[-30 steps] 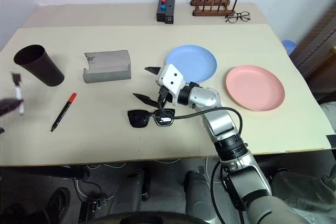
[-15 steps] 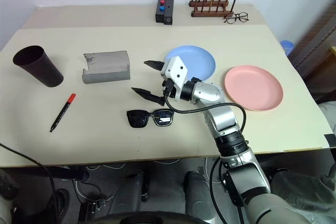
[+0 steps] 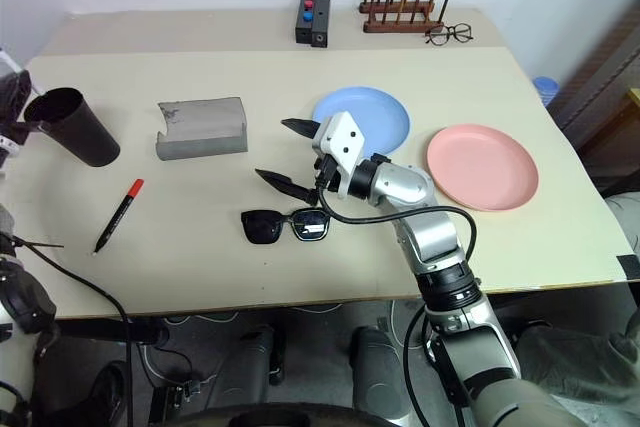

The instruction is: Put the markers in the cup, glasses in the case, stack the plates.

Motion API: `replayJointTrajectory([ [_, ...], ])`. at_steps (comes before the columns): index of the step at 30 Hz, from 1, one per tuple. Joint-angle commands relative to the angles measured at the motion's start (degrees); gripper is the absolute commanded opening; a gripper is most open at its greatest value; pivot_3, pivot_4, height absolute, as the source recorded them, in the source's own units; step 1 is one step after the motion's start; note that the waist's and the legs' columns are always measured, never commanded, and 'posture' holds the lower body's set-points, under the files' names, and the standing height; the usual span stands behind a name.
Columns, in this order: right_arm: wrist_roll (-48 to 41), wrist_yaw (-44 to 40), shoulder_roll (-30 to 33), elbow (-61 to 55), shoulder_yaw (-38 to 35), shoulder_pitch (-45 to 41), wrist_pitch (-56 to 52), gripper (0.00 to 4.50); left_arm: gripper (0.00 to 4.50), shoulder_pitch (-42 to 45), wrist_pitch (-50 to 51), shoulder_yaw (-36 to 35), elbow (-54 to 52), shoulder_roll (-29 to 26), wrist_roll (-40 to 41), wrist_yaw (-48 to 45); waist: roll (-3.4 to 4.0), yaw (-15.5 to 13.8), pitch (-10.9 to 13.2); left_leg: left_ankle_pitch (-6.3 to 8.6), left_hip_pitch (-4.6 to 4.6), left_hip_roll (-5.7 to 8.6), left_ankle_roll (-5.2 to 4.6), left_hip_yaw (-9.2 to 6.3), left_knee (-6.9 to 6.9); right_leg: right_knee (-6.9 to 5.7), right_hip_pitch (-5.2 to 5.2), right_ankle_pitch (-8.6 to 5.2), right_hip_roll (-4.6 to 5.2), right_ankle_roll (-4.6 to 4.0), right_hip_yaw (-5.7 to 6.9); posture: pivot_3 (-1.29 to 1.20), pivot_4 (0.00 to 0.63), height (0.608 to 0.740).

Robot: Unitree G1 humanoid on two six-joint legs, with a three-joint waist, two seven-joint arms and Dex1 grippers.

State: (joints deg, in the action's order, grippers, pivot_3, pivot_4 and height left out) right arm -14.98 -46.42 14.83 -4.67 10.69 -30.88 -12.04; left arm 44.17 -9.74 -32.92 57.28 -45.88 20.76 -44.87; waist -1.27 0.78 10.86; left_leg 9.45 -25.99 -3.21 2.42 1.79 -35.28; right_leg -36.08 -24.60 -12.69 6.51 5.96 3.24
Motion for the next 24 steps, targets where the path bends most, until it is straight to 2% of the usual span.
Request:
replayJointTrajectory([
  [1, -0.8, 0.45, 0.13, -2.93, -0.67, -0.08, 0.35, 4.5, 0.05, 0.49, -2.37, 1.17, 0.28, -1.82, -0.75, 0.51, 0.0, -0.03, 0.0, 0.0, 0.0, 0.0, 0.0, 0.01, 0.0, 0.0, 0.0, 0.0, 0.0, 0.0, 0.0, 0.0, 0.15, 0.74],
  [2, -0.75, 0.56, 0.05, -3.01, -0.6, -0.08, 0.31, 4.5, 0.05, 0.62, -1.94, 1.2, 0.14, -1.74, -0.33, -0.07, 0.0, -0.07, 0.0, 0.0, 0.0, 0.0, 0.0, 0.0, 0.0, 0.0, 0.0, 0.0, 0.0, 0.0, 0.0, 0.0, 0.15, 0.74],
  [3, -0.61, 0.7, -0.06, -2.89, -0.5, -0.21, 0.36, 4.5, 0.79, 0.75, -2.27, 1.42, 0.08, -1.81, -0.54, 0.24, 0.0, -0.12, 0.0, 0.0, 0.0, 0.0, 0.0, 0.0, 0.0, 0.01, 0.0, 0.0, 0.0, 0.0, 0.0, 0.0, 0.15, 0.74],
  [4, -0.49, 0.81, -0.12, -2.78, -0.46, -0.33, 0.45, 4.5, 1.02, 0.86, -2.2, 1.53, -0.03, -1.84, -0.51, 0.13, 0.0, -0.13, 0.0, 0.0, 0.0, 0.0, 0.0, 0.0, 0.0, 0.01, 0.0, 0.0, 0.0, 0.0, 0.0, 0.0, 0.15, 0.74],
  [6, -0.42, 0.9, -0.18, -2.57, -0.41, -0.55, 0.53, 4.5, 1.86, 1.09, -1.94, 1.61, -0.15, -1.9, -0.23, -0.11, 0.0, -0.11, 0.0, 0.0, 0.0, 0.0, 0.0, 0.0, -0.01, 0.01, 0.01, 0.0, 0.0, 0.0, 0.0, 0.0, 0.15, 0.74],
  [11, -0.47, 0.93, -0.26, -1.86, -0.43, -1.35, 0.36, 4.5, 4.46, 1.29, -1.34, 1.58, -1.28, -1.8, 0.81, -0.78, 0.0, -0.05, 0.0, 0.0, 0.0, 0.0, 0.0, 0.0, 0.0, 0.01, 0.01, 0.0, 0.0, 0.0, 0.0, 0.0, 0.15, 0.74],
  [15, -0.27, 1.08, -0.36, -1.58, -0.29, -1.68, 0.31, 4.5, 4.48, 1.4, 1.71, 1.4, -4.08, -1.8, 2.11, -0.06, 0.0, -0.08, 0.0, 0.0, 0.0, 0.0, 0.0, 0.0, 0.0, 0.01, 0.01, 0.0, 0.0, 0.0, 0.0, 0.0, 0.15, 0.74],
  [18, -0.22, 1.16, -0.34, -1.48, -0.33, -1.64, 0.43, 4.5, 4.48, -0.93, 10.31, 1.49, -11.83, -2.14, 4.38, 0.6, -0.01, -0.08, 0.01, 0.0, -0.01, 0.0, 0.0, -0.01, -0.01, 0.01, 0.01, 0.0, 0.0, 0.0, 0.0, 0.0, 0.15, 0.74],
  [22, -0.18, 1.17, -0.15, -0.97, -0.53, -1.72, 0.6, 4.5, 4.48, -9.93, 28.67, 2.4, -32.59, -4.89, 8.94, 0.15, 0.01, 0.48, 0.03, 0.0, 0.02, -0.01, 0.0, 0.0, 0.04, 0.01, 0.01, 0.0, 0.0, 0.0, -0.02, 0.0, 0.15, 0.74],
  [24, -0.15, 1.05, -0.01, -0.74, -0.56, -1.58, 0.85, 4.5, 4.48, -12.6, 41.24, 1.78, -42.74, -5.74, 13.78, 3.48, 0.03, 0.34, 0.03, 0.0, 0.03, -0.05, 0.0, 0.0, 0.09, -0.02, -0.02, -0.01, 0.0, -0.01, -0.01, 0.0, 0.15, 0.74],
])
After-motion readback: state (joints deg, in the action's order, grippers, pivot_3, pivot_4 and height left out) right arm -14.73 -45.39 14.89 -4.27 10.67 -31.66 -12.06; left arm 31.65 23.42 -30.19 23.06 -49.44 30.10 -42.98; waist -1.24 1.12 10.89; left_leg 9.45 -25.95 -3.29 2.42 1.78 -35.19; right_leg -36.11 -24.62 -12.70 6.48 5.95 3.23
